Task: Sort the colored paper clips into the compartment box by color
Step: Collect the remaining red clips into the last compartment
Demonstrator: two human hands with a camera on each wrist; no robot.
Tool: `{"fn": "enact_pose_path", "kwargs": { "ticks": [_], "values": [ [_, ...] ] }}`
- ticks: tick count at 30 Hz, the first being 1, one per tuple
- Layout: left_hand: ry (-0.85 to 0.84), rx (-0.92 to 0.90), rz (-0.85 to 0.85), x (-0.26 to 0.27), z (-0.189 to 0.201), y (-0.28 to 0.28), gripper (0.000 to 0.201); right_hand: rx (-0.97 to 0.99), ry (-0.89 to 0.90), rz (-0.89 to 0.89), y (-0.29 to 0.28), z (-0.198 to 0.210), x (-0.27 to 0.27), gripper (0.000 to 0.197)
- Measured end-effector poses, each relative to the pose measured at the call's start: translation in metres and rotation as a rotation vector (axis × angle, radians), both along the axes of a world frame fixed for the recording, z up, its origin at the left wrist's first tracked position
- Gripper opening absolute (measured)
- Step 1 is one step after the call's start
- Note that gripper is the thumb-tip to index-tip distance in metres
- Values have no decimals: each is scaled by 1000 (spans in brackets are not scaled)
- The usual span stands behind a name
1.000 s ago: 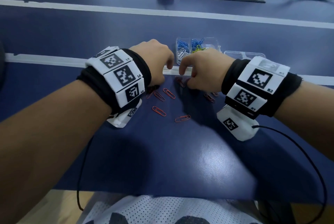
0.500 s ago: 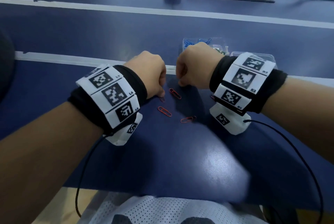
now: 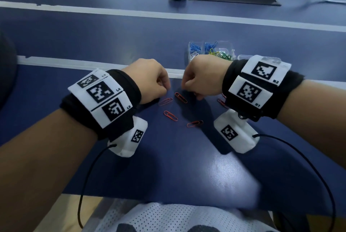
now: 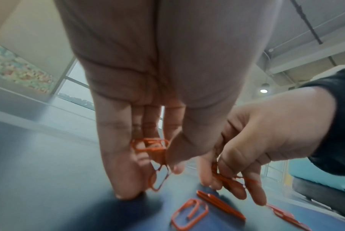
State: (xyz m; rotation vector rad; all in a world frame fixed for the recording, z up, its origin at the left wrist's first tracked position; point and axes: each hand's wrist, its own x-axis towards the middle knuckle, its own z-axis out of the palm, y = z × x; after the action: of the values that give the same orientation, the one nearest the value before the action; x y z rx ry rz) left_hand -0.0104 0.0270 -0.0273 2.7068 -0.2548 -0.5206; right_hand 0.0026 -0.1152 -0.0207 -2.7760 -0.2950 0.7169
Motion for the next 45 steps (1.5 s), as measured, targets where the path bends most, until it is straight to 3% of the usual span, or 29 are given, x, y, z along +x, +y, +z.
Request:
{"fn": "enact_pose_path", "kwargs": {
  "ticks": [6,11,18,29,38,40,43,45],
  "values": [
    [58,-119,110,-3,2,5,26,-19,-80,78,11,-6,-4,23],
    [42,-11,37,-7,-2,0,9,-54,-167,167,17,-9,-7,26],
    [-36,135,-112,-5,0,-7,13,-95,-169,185,8,-8,-8,24],
    [21,170,-240,2,5,-20,16,-15,-269,-203,-61,26,58,22],
    [20,176,-256,4,2,-18,16,-135,-316,-176,-60,25,82,28],
    [38,191,-274,2,1,-16,23,-153,-303,-168,-61,23,83,28],
    [20,225,-330,0,-3,-14,33,-114,-277,-205,-62,23,79,26],
    [-9,224,-366,-1,-4,-14,26,-78,-294,-227,-63,27,75,26]
  ]
}}
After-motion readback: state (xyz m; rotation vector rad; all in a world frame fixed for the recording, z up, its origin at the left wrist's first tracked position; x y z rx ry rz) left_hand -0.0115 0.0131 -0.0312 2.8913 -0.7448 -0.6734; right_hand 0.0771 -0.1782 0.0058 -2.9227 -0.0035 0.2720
